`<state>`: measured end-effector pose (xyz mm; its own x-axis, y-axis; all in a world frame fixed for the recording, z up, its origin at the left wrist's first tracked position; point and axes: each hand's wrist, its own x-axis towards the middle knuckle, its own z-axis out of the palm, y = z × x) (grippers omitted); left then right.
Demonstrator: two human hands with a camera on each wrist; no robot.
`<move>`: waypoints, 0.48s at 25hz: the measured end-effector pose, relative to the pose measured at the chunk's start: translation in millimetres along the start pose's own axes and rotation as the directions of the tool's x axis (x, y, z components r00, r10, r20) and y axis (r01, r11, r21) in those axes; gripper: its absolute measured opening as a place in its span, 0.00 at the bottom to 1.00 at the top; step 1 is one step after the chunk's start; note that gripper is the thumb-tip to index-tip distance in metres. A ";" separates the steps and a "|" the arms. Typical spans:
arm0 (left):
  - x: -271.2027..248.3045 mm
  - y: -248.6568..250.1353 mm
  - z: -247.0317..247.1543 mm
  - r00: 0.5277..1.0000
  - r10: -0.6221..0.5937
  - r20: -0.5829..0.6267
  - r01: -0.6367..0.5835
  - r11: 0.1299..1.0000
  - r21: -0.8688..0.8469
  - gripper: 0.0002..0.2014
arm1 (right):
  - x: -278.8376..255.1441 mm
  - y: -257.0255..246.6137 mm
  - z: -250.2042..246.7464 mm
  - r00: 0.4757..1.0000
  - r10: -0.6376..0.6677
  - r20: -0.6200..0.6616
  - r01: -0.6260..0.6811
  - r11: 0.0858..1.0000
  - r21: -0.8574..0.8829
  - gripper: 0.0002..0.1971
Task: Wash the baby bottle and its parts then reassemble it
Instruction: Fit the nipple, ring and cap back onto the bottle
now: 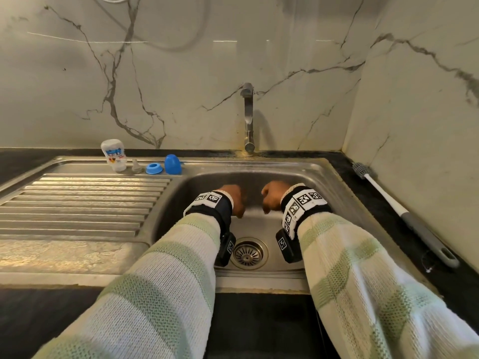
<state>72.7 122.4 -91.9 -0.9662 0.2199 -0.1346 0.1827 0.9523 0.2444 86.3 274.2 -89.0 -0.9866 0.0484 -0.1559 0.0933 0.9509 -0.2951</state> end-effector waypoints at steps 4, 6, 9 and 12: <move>-3.2 6.1 -16.3 0.961 0.076 -0.265 -0.099 0.992 -0.075 0.06 | 2.2 -1.8 -11.7 0.960 0.046 -0.277 -0.010 0.991 0.130 0.03; -3.8 4.9 -19.3 0.957 0.073 -0.282 -0.105 0.990 -0.098 0.11 | 3.1 -4.2 -14.8 0.941 0.023 -0.337 0.037 0.985 0.171 0.01; -6.4 5.8 -8.4 0.997 0.040 -0.062 -0.041 0.999 -0.014 0.11 | -1.6 -4.8 -4.7 0.999 -0.032 -0.026 0.034 0.995 0.089 0.10; -1.8 0.7 -7.0 0.997 -0.017 -0.075 0.016 1.000 -0.018 0.11 | 1.7 -2.6 -5.1 0.991 0.014 -0.130 0.003 0.992 0.129 0.06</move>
<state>73.3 121.3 -84.8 -0.9801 0.1871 -0.0664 0.1641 0.9516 0.2599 83.7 273.4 -83.7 -0.9942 0.1010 -0.0361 0.1069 0.9038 -0.4145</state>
